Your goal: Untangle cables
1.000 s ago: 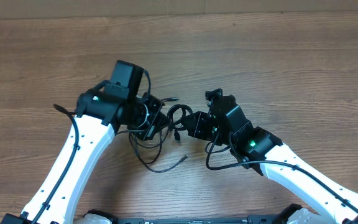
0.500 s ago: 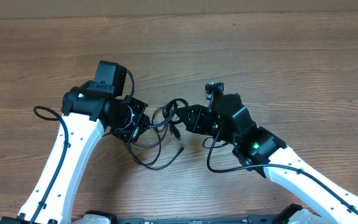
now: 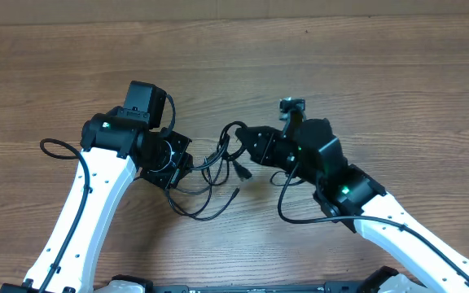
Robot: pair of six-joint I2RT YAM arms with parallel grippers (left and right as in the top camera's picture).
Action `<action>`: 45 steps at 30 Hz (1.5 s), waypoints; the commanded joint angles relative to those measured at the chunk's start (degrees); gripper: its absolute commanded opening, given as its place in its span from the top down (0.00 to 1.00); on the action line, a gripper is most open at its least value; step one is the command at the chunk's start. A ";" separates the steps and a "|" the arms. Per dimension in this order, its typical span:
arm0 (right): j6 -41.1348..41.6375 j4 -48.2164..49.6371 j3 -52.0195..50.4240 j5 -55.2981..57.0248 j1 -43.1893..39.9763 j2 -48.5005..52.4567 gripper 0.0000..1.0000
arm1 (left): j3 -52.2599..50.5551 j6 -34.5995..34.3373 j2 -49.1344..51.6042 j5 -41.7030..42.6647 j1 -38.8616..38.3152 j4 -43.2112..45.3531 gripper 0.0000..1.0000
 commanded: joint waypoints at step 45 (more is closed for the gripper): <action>6.64 -11.91 0.66 -16.37 -3.19 -2.67 0.55 | 0.83 35.06 -0.20 -0.52 0.57 18.21 0.96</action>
